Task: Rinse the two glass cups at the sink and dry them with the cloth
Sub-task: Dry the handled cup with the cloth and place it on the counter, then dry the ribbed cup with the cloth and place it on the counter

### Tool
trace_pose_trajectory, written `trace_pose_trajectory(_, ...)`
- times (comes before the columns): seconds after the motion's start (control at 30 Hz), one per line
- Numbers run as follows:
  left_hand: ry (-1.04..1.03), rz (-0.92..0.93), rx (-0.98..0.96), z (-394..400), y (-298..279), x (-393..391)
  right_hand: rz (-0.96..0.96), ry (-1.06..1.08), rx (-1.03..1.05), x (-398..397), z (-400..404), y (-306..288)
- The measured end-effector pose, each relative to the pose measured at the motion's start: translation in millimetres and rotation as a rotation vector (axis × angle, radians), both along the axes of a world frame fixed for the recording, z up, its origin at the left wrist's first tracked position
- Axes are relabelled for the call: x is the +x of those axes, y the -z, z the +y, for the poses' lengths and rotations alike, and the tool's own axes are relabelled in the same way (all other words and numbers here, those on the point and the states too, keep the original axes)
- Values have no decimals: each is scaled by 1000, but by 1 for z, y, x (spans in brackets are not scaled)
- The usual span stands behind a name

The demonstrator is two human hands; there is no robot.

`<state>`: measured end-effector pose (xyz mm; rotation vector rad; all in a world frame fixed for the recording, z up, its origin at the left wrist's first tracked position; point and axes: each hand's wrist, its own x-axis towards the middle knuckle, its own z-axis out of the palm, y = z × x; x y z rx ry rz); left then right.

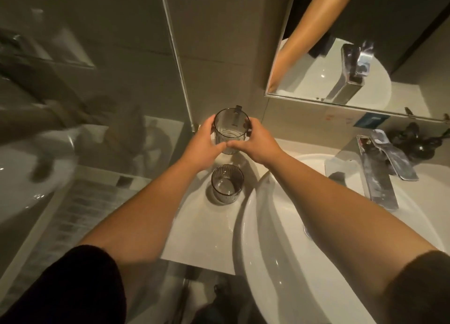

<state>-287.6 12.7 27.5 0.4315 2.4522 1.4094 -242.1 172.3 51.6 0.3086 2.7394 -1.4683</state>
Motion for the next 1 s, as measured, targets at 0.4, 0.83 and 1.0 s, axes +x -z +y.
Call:
trace_pose_trajectory(0.4,3,-35,-31,5,39,-15,-55,2,64,-16,3,37)
trace_pose_trajectory(0.83,17,-35,-93,6,54,-21,-79,23,71,-19,6,53)
trace_pose_trajectory(1.0,26,-49,-240,-3,51,-21,-143,19,83,-21,7,52)
